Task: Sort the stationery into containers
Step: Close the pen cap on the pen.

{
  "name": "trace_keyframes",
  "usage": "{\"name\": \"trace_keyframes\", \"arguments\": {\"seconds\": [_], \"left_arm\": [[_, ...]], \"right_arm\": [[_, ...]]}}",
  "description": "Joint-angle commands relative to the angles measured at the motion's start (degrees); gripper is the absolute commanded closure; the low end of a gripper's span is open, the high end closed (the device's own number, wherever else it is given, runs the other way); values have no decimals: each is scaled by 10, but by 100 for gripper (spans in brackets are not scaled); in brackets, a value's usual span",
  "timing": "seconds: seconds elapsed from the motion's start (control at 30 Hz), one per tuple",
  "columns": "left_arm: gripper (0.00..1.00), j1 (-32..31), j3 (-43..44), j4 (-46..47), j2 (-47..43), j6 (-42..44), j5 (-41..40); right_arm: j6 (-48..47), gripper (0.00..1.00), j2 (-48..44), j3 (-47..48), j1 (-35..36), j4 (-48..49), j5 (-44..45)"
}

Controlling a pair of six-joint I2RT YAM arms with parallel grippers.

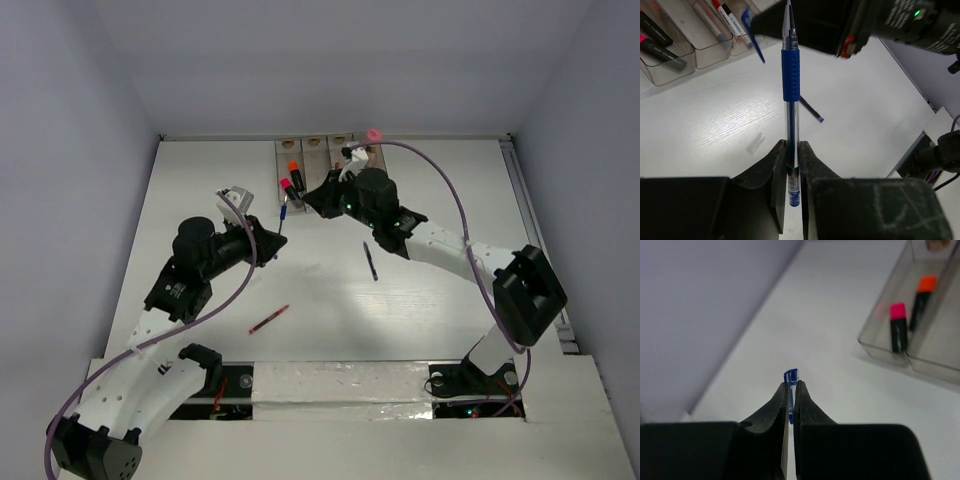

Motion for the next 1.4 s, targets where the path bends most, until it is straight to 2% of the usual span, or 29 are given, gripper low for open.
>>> {"name": "trace_keyframes", "arguments": {"seconds": [0.0,0.27,0.57,1.37], "left_arm": [[100,2,2,19,0,4,10],[100,2,1,22,4,3,15],[100,2,1,21,7,2,13],[100,8,1,24,-5,-5,-9]], "right_arm": [[124,100,-21,-23,-4,190,26],[176,100,-27,-34,38,301,79],[210,100,-12,-45,60,380,49],[198,100,-13,-76,77,391,50]]}}
